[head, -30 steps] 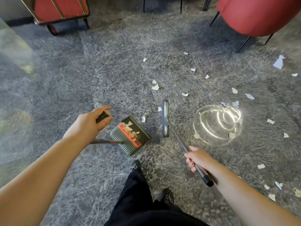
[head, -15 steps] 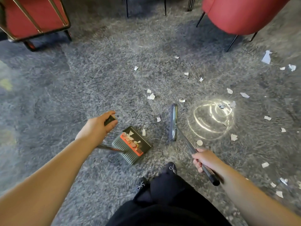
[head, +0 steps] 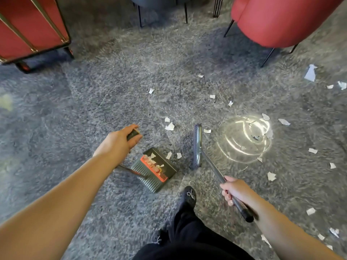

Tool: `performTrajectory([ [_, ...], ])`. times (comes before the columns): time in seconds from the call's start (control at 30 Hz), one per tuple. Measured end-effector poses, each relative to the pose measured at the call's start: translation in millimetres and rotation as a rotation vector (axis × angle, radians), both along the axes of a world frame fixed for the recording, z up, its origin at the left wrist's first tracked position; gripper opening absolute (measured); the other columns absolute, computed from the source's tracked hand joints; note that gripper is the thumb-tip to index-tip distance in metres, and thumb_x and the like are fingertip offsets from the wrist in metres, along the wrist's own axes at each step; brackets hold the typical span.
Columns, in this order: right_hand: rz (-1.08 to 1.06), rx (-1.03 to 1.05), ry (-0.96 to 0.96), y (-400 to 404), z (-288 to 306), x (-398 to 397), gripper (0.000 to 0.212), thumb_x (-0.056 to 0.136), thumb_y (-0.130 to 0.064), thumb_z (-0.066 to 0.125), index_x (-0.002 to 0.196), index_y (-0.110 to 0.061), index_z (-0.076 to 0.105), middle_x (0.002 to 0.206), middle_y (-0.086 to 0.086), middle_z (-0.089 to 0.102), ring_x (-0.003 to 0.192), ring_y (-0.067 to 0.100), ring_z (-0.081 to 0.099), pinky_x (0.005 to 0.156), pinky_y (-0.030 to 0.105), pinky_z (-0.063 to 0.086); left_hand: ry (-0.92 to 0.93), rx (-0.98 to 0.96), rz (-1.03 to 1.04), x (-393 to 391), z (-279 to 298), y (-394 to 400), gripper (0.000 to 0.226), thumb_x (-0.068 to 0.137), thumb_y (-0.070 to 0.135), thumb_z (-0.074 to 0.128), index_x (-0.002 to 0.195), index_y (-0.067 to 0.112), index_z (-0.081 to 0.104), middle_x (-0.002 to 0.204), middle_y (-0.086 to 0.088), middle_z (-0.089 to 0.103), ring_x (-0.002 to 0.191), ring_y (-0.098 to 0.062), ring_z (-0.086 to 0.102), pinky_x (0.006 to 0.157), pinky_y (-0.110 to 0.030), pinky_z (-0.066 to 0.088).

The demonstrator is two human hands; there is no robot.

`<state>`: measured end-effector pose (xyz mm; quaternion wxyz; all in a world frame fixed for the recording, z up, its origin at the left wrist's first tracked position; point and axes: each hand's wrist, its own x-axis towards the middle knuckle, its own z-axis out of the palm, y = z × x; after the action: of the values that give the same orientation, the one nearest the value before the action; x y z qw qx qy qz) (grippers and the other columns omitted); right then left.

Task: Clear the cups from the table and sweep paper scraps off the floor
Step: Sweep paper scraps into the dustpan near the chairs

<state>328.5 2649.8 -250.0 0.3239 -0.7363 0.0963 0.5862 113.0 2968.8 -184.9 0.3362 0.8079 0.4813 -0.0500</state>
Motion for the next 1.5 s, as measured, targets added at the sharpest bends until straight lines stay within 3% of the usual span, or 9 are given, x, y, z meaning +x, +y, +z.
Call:
performTrajectory([
  [0.1, 0.044, 0.028, 0.027, 12.1, 7.3, 30.0, 0.049, 0.096, 0.001, 0.042, 0.141, -0.015, 0.037, 0.053, 0.005, 0.037, 0.037, 0.012, 0.033, 0.037, 0.019, 0.03, 0.003, 0.0, -0.007, 32.1, 1.6, 10.2, 0.042, 0.094, 0.053, 0.054, 0.136, 0.049, 0.045, 0.093, 0.013, 0.061, 0.067, -0.017, 0.063, 0.062, -0.036, 0.056],
  [0.23, 0.076, 0.023, 0.021, 29.5, 14.6, 68.6, 0.031, 0.095, 0.001, 0.043, 0.124, -0.011, 0.045, 0.052, 0.003, 0.039, 0.039, 0.013, 0.034, 0.038, 0.021, 0.03, -0.008, 0.006, -0.053, 82.4, 2.5, 23.4, 0.042, 0.095, 0.053, 0.052, 0.136, 0.051, 0.044, 0.096, 0.008, 0.062, 0.063, -0.015, 0.062, 0.051, -0.03, 0.049],
  [0.43, 0.03, 0.038, 0.034, 49.3, 19.4, 99.6, 0.032, 0.095, 0.004, 0.039, 0.122, -0.014, 0.045, 0.051, 0.002, 0.037, 0.04, 0.013, 0.032, 0.037, 0.02, 0.029, -0.024, 0.012, -0.127, 148.3, -1.9, 47.6, 0.044, 0.095, 0.055, 0.051, 0.138, 0.048, 0.043, 0.101, 0.007, 0.062, 0.067, -0.013, 0.061, 0.054, -0.028, 0.047],
  [0.53, -0.011, 0.029, 0.038, 57.8, 18.2, 110.1, 0.046, 0.094, 0.004, 0.039, 0.133, -0.02, 0.041, 0.051, 0.001, 0.038, 0.041, 0.013, 0.033, 0.036, 0.021, 0.03, -0.058, 0.002, -0.137, 166.8, -4.7, 66.8, 0.045, 0.094, 0.054, 0.053, 0.137, 0.045, 0.046, 0.102, 0.004, 0.064, 0.065, -0.016, 0.062, 0.054, -0.029, 0.049],
  [0.77, -0.048, 0.025, -0.03, 86.5, 22.4, 107.1, 0.058, 0.094, 0.002, 0.044, 0.147, -0.016, 0.03, 0.052, 0.004, 0.042, 0.042, 0.015, 0.037, 0.038, 0.023, 0.033, -0.08, 0.012, -0.227, 161.9, 3.4, 134.0, 0.038, 0.091, 0.054, 0.057, 0.128, 0.052, 0.051, 0.085, 0.018, 0.062, 0.062, -0.006, 0.059, 0.049, -0.02, 0.039],
  [0.9, -0.066, 0.003, -0.067, 113.1, 23.3, 94.5, 0.039, 0.093, 0.003, 0.045, 0.131, -0.005, 0.044, 0.055, 0.006, 0.043, 0.041, 0.015, 0.04, 0.038, 0.023, 0.035, -0.069, -0.05, -0.307, 167.9, 9.3, 168.8, 0.04, 0.089, 0.055, 0.06, 0.128, 0.053, 0.052, 0.082, 0.019, 0.061, 0.056, -0.003, 0.055, 0.048, -0.018, 0.038],
  [1.2, -0.239, -0.106, -0.107, 150.5, 1.9, 89.6, 0.045, 0.094, 0.005, 0.042, 0.138, -0.005, 0.037, 0.055, 0.01, 0.043, 0.041, 0.018, 0.038, 0.037, 0.025, 0.032, -0.042, -0.074, -0.443, 174.3, 5.9, 223.4, 0.056, 0.074, 0.075, 0.05, 0.128, 0.061, 0.047, 0.094, 0.019, 0.06, 0.078, -0.001, 0.056, 0.066, -0.026, 0.043],
  [1.3, -0.217, -0.164, -0.126, 162.0, -2.6, 98.7, 0.029, 0.095, 0.004, 0.042, 0.123, 0.002, 0.047, 0.058, 0.012, 0.045, 0.042, 0.021, 0.039, 0.038, 0.027, 0.033, -0.019, -0.071, -0.485, 177.2, 2.8, 240.4, 0.058, 0.07, 0.08, 0.045, 0.126, 0.065, 0.044, 0.097, 0.018, 0.061, 0.078, -0.005, 0.057, 0.065, -0.028, 0.044],
  [1.5, -0.207, -0.212, -0.029, 185.6, -18.9, 101.2, 0.014, 0.096, 0.002, 0.041, 0.107, 0.001, 0.049, 0.059, 0.01, 0.042, 0.042, 0.016, 0.039, 0.039, 0.024, 0.03, -0.017, -0.102, -0.508, 179.9, -0.7, 257.7, 0.042, 0.084, 0.063, 0.058, 0.125, 0.065, 0.047, 0.101, 0.015, 0.062, 0.071, 0.002, 0.053, 0.06, -0.022, 0.041],
])
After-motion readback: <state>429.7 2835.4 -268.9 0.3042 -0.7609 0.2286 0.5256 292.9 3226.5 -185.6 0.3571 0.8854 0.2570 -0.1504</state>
